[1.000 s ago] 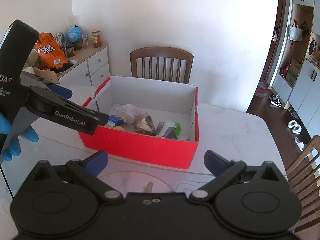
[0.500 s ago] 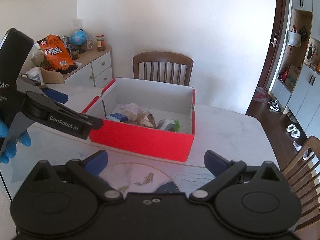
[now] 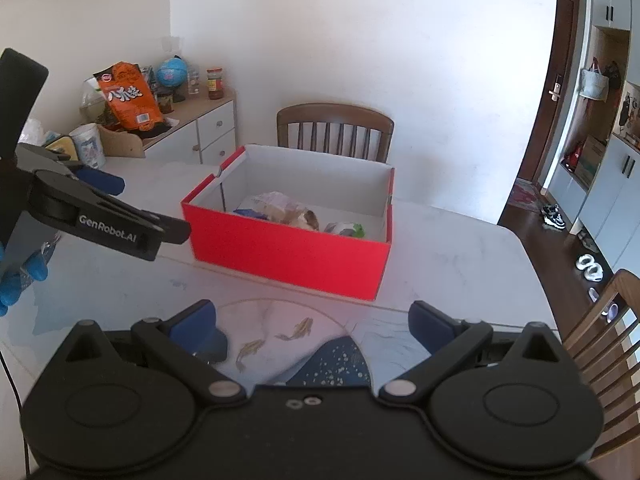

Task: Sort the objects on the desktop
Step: 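Withdraw both grippers from the red box back toward the remaining packets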

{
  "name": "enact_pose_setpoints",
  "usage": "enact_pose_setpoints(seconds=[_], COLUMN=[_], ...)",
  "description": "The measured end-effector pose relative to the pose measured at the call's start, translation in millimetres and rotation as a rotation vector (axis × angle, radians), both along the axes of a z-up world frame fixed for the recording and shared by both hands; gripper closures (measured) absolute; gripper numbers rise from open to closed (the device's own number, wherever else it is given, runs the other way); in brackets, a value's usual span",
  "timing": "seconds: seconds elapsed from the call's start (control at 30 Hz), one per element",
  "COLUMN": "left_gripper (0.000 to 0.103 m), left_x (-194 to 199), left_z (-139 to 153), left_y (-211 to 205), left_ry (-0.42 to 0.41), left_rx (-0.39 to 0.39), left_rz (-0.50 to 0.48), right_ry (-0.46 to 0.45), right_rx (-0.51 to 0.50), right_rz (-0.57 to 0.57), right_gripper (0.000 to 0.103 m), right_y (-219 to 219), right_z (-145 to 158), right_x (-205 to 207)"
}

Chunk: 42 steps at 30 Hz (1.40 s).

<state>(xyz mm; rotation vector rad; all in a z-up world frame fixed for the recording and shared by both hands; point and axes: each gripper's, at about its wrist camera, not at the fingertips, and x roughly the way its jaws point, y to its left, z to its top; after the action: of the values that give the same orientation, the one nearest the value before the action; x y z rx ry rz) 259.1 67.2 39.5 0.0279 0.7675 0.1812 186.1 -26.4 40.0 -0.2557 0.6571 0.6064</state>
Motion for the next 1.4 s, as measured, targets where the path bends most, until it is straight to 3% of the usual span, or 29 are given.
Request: enact_pose_setpoints(seconds=[0.87, 1.4], left_gripper=[0.000, 0.000], left_x=[-75.1, -96.6], left_z=[-32.3, -72.7], left_y=[-14.0, -6.8], left_ry=[-0.033, 0.006], left_rx=[-0.030, -0.086], left_rz=[0.031, 0.033], right_ry=[0.036, 0.083], right_rx=[0.067, 0.030], right_rz=[0.044, 0.078], right_gripper=[0.000, 0.000], right_y=[-5.7, 11.2], right_z=[-29.3, -65.7], right_x=[-58.9, -90.4])
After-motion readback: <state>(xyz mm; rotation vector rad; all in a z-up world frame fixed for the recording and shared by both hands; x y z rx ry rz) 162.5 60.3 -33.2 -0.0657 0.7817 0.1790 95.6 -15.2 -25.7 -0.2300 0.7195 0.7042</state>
